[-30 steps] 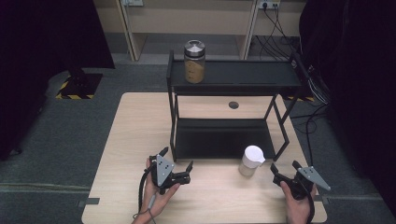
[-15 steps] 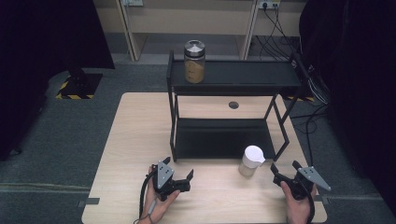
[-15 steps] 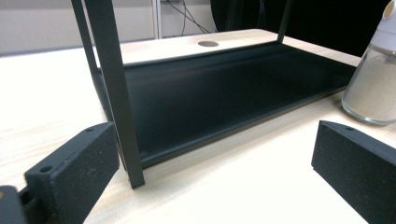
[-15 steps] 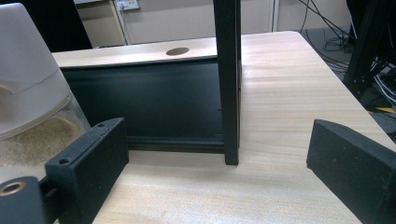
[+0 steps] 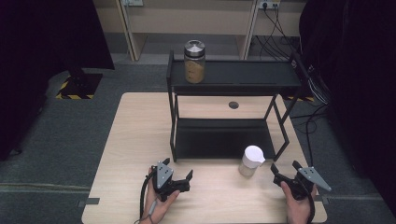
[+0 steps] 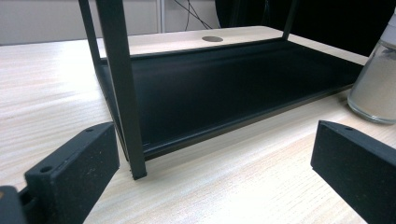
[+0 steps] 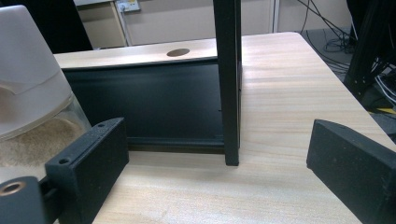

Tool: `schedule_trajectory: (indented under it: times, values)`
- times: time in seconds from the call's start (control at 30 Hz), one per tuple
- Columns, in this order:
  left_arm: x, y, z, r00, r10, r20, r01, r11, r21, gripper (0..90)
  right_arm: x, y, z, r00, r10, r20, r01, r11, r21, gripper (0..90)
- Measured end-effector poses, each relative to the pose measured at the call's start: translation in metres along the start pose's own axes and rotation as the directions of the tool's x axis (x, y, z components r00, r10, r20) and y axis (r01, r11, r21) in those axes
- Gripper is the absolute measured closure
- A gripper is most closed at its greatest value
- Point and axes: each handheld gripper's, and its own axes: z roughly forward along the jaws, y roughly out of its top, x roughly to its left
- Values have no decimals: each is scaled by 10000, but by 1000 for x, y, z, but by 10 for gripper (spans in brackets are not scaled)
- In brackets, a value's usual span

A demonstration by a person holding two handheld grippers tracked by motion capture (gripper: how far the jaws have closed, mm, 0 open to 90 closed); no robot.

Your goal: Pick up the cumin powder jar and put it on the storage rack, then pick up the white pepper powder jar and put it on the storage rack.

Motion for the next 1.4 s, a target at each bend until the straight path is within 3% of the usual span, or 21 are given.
schedule_trajectory:
  times: [0.57,0.9,1.03,1.2,1.4]
  values:
    - [0,0,0,9999,85,68,-85,10000,-4,2,0,1,0,10000,5,-21,-5,10000,42,55]
    - [-1,0,0,9999,142,38,-142,9999,-4,2,-3,-4,-2,9999,83,-91,-85,9997,-243,35]
    - [-1,0,0,9999,143,54,-143,9999,-5,2,-3,-2,-8,9992,42,-386,-70,9973,-731,28]
    - [-2,-1,-1,9997,226,29,-226,9997,-44,2,2,6,-14,9947,-230,-1001,68,9872,-1596,21]
    - [-2,0,0,9998,204,45,-204,9998,10,2,12,20,-8,9796,-747,-1864,343,9768,-2112,19]
